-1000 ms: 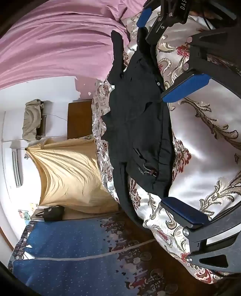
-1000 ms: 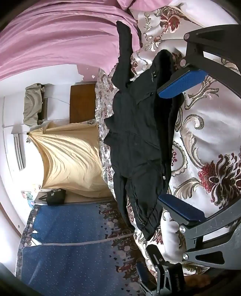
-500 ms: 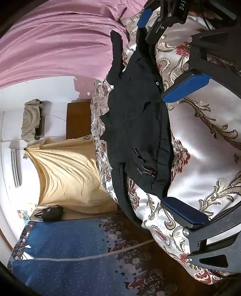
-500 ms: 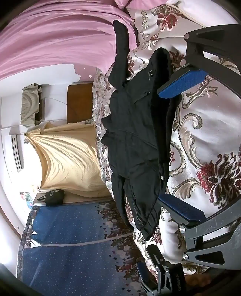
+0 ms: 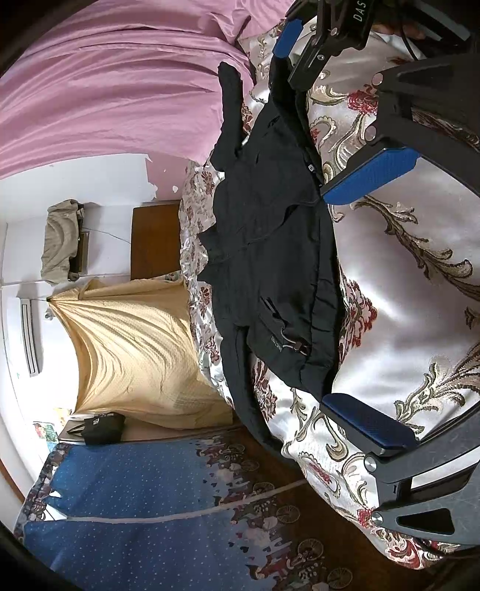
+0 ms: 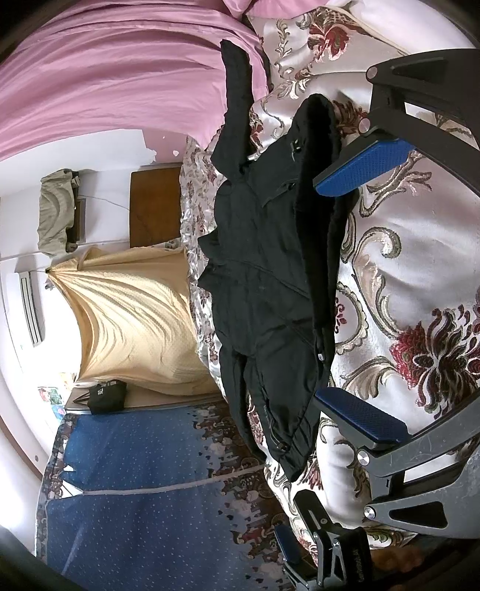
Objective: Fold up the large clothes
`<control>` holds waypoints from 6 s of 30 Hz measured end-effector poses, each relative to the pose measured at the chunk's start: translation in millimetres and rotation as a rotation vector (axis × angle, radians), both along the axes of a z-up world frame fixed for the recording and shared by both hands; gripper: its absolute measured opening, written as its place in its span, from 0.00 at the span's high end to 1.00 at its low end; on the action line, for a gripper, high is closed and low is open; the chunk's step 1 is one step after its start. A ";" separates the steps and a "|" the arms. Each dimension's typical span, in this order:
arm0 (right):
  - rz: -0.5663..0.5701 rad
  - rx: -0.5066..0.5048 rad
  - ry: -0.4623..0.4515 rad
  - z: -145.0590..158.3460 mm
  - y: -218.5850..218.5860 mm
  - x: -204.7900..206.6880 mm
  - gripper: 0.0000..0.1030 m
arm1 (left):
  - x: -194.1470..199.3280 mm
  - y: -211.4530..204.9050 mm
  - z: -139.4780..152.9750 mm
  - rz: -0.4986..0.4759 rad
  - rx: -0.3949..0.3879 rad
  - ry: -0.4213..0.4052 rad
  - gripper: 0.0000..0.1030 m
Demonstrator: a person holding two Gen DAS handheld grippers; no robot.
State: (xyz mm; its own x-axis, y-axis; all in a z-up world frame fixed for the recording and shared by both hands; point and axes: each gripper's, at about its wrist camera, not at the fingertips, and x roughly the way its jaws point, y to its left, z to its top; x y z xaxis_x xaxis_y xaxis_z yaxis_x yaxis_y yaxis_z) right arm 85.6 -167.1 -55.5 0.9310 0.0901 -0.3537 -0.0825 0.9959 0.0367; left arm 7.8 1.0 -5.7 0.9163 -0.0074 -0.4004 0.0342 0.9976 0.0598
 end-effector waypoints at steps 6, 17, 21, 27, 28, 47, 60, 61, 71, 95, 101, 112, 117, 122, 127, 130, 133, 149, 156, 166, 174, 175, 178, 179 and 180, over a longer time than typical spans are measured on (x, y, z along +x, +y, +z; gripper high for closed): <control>-0.001 -0.002 0.001 0.7 -0.6 0.7 0.01 | 0.3 -0.5 0.3 0.000 0.000 0.000 0.00; -0.002 0.000 0.004 0.5 -1.2 1.7 0.01 | 0.2 -0.5 0.1 0.000 -0.001 0.000 0.00; -0.002 0.002 0.004 0.7 -1.3 1.7 0.01 | -0.4 -0.7 0.7 0.000 0.000 0.000 0.00; -0.002 0.002 0.006 0.0 -1.6 2.2 0.01 | -3.0 -3.0 -0.4 -0.006 0.000 -0.002 0.00; -0.002 0.002 0.005 -0.2 -1.7 2.2 0.01 | -3.0 -3.0 -0.4 -0.005 0.000 -0.002 0.00; -0.003 0.004 0.008 -0.4 -1.9 2.9 0.01 | -3.1 -3.3 -0.9 -0.005 0.001 -0.002 0.00; -0.003 0.005 0.010 -2.1 -2.4 3.8 0.01 | -3.3 -3.5 -0.9 -0.006 0.002 -0.002 0.00; -0.003 0.006 0.010 -2.5 -2.8 4.2 0.01 | -3.2 -3.5 -1.1 -0.006 0.002 -0.001 0.00; -0.027 0.000 0.047 -3.0 -3.5 7.3 0.01 | 9.8 -0.5 -4.5 -0.011 -0.001 0.107 0.00; -0.380 0.415 0.274 33.4 -294.6 201.5 0.01 | 244.9 -86.3 52.8 -0.112 -0.003 0.367 0.00; -0.544 0.490 0.279 16.6 -376.1 282.9 0.01 | 329.7 -160.9 42.8 -0.180 0.057 0.396 0.00; -0.775 0.758 0.163 -41.3 -468.4 335.9 0.01 | 455.0 -303.5 -8.1 -0.237 0.069 0.442 0.00; -0.821 0.704 0.126 -48.7 -460.8 353.4 0.03 | 481.4 -334.4 -45.4 -0.212 0.098 0.487 0.00; -0.841 0.660 0.105 -57.1 -464.1 364.2 0.41 | 492.1 -348.0 -78.9 -0.197 0.112 0.536 0.00; -0.822 0.776 0.092 -67.1 -487.3 354.4 0.83 | 498.5 -350.3 -101.5 -0.187 0.108 0.586 0.00; -0.794 0.774 0.065 -66.5 -488.7 358.8 0.91 | 501.1 -345.9 -108.2 -0.191 0.077 0.603 0.00; -0.767 0.730 0.028 -56.9 -483.6 360.4 0.93 | 502.6 -343.2 -110.2 -0.196 0.060 0.614 0.00; -0.452 0.233 -0.205 128.5 -326.8 376.2 0.94 | 475.2 -188.7 -19.6 -0.176 -0.011 0.536 0.00; -0.217 0.060 -0.147 185.9 -194.4 413.0 0.94 | 461.0 -68.5 41.4 -0.063 -0.119 0.449 0.00; 0.001 -0.206 0.066 117.3 -23.6 455.4 0.94 | 429.6 53.9 41.2 0.037 -0.072 0.393 0.00; 0.246 -0.381 0.371 12.0 50.9 459.8 0.78 | 440.6 85.1 6.6 0.109 -0.161 0.405 0.00; 0.267 -0.378 0.380 10.0 54.2 458.4 0.57 | 442.6 85.7 4.2 0.111 -0.183 0.401 0.00; 0.359 -0.208 0.426 16.9 27.7 436.5 0.12 | 445.0 79.7 1.1 0.105 -0.227 0.381 0.00; 0.409 -0.123 0.432 26.5 14.3 422.9 0.12 | 448.3 74.8 -0.4 0.097 -0.243 0.374 0.00; 0.437 -0.084 0.441 30.8 5.7 414.9 0.12 | 450.8 70.7 -1.9 0.093 -0.252 0.371 0.00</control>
